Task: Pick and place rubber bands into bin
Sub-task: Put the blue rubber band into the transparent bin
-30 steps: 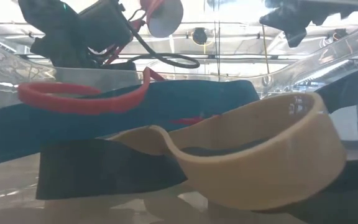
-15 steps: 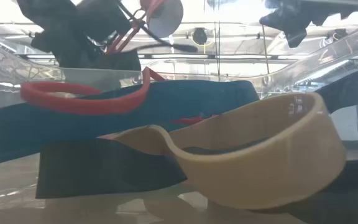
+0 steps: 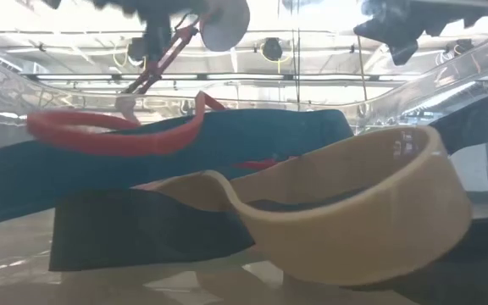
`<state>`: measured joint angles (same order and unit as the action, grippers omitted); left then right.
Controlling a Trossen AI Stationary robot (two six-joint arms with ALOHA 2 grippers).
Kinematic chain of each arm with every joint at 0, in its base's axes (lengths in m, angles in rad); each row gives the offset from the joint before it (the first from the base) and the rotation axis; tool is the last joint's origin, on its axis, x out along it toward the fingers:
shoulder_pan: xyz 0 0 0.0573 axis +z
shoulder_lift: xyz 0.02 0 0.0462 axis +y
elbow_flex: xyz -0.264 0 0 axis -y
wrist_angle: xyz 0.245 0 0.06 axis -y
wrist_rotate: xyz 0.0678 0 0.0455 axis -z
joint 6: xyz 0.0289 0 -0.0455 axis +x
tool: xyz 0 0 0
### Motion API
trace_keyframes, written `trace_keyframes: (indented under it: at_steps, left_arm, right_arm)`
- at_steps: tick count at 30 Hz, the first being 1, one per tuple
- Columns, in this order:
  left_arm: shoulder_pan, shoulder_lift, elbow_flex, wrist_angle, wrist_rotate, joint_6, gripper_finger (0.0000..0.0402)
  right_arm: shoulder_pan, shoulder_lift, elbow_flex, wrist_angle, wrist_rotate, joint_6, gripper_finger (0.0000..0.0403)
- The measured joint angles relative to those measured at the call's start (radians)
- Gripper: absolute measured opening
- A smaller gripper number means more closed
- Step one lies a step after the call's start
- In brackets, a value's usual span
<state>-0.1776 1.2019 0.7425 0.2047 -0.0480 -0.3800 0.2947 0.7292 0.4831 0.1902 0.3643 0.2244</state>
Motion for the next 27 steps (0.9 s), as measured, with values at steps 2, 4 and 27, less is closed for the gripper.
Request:
trace_keyframes:
  at_steps: [2, 4, 27]
  left_arm:
    - [-0.012, -0.034, 0.001, 0.113, 0.031, 0.039, 0.0003]
    - [-0.035, -0.055, 0.001, 0.200, 0.054, 0.089, 0.0002]
    - [-0.307, 0.380, 0.789, -0.765, -0.106, 0.120, 0.0001]
  right_arm:
    - [0.000, 0.000, 0.000, 0.000, 0.000, -0.018, 0.0134]
    - [0.000, 0.000, 0.000, 0.000, 0.000, -0.030, 0.0134]
    - [-0.001, 0.000, 0.000, -0.044, 0.001, -0.170, 0.0134]
